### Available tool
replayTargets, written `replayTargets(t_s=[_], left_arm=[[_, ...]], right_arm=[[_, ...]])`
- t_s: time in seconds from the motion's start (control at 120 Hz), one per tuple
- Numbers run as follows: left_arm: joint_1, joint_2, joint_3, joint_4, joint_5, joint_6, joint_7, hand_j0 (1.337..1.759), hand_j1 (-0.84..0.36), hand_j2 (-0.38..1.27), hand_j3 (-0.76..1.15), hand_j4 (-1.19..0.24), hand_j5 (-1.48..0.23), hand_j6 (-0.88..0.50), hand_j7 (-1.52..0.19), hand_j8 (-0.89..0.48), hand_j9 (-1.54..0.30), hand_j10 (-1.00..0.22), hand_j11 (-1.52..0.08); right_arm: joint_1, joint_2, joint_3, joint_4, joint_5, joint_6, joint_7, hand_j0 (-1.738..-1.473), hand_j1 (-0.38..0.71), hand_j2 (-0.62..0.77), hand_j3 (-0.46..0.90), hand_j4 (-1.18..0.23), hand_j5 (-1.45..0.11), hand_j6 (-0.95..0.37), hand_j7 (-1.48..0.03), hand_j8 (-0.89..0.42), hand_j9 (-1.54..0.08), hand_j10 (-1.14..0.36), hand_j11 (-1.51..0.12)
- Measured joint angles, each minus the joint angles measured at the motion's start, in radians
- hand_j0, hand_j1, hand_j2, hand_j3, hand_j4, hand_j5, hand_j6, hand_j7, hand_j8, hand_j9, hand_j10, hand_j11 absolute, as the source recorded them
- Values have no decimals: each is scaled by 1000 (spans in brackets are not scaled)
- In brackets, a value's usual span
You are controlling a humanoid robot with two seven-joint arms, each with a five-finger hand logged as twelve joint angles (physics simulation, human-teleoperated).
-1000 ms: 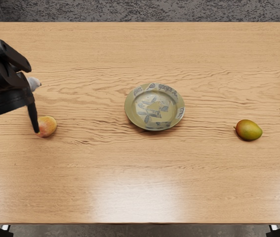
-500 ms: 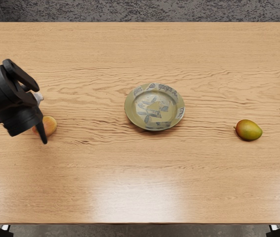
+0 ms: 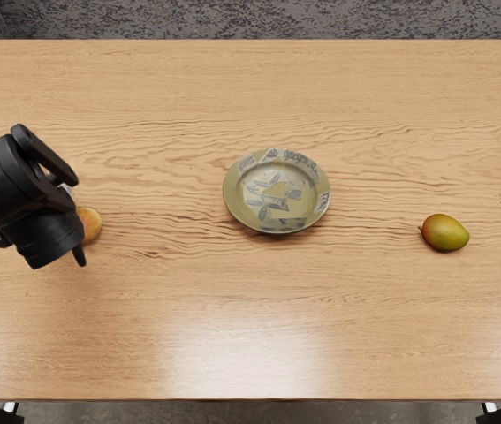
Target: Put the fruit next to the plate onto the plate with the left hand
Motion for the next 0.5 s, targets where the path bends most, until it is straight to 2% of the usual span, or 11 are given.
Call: replayTargets(t_s=[0.225,0.5], left_arm=[[6,0,-9,7,-7,20,-2,1658,125,38,0,-187,-243,-187,-243,-187,-243,-187,-243],[39,0,-39,26,1,32,-3,1658,65,48,0,-237,-308,-237,-308,-237,-308,-237,-308]], right_arm=[[0,0,0,0,0,0,0,-1658,-331,-3,0,-15,-20,-15,-20,-15,-20,-15,-20],[0,0,0,0,0,0,0,-1658,-331,-3,0,-15,-20,-15,-20,-15,-20,-15,-20]])
